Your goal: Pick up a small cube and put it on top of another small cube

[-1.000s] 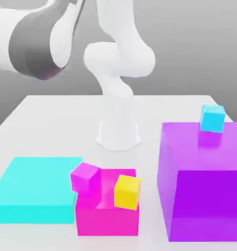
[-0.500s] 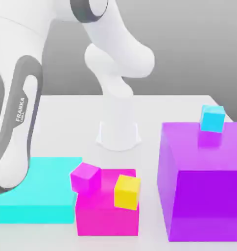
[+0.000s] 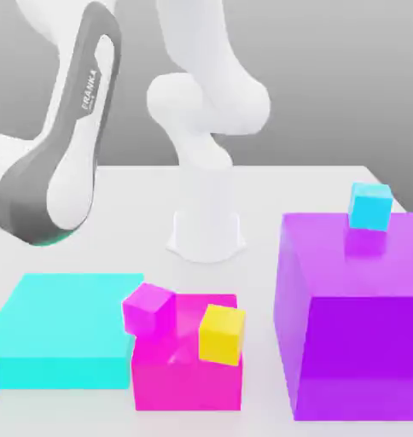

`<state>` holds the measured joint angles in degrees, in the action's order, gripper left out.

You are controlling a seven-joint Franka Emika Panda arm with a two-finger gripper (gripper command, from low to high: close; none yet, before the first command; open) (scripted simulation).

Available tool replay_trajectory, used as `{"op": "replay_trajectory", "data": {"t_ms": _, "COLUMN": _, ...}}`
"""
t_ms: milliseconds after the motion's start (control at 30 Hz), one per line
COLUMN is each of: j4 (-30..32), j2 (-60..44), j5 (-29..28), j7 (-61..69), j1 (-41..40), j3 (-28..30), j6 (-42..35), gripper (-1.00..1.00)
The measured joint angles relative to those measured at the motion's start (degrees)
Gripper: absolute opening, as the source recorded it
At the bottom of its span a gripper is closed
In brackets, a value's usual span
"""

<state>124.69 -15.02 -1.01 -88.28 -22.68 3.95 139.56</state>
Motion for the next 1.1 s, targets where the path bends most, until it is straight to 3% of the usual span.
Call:
{"op": "replay_trajectory", "data": {"t_ms": 233, "j4": 11.6, "j2": 14.5, "j5": -1.8, "j7": 10.3, "j1": 3.3, "j3": -3.2, "j6": -2.9, "gripper": -1.00}}
{"op": "replay_trajectory", "data": {"t_ms": 533, "j4": 26.6, "j2": 33.3, "j5": 0.9, "j7": 27.2, "j1": 9.1, "j3": -4.3, "j6": -6.5, "gripper": -1.00}}
{"op": "replay_trajectory", "data": {"t_ms": 700, "j4": 31.3, "j2": 29.4, "j5": 1.4, "j7": 29.8, "j1": 10.0, "j3": -4.5, "j6": 2.1, "gripper": -1.00}}
{"op": "replay_trajectory", "data": {"t_ms": 733, "j4": 31.9, "j2": 28.0, "j5": 1.4, "j7": 29.8, "j1": 10.0, "j3": -4.5, "j6": 4.1, "gripper": 1.00}}
{"op": "replay_trajectory", "data": {"t_ms": 933, "j4": 32.2, "j2": 27.3, "j5": 1.3, "j7": 29.8, "j1": 10.0, "j3": -4.6, "j6": 5.1, "gripper": 1.00}}
{"op": "replay_trajectory", "data": {"t_ms": 1100, "j4": 29.7, "j2": 33.9, "j5": 1.3, "j7": 29.8, "j1": 10.0, "j3": -4.6, "j6": -4.0, "gripper": 1.00}}
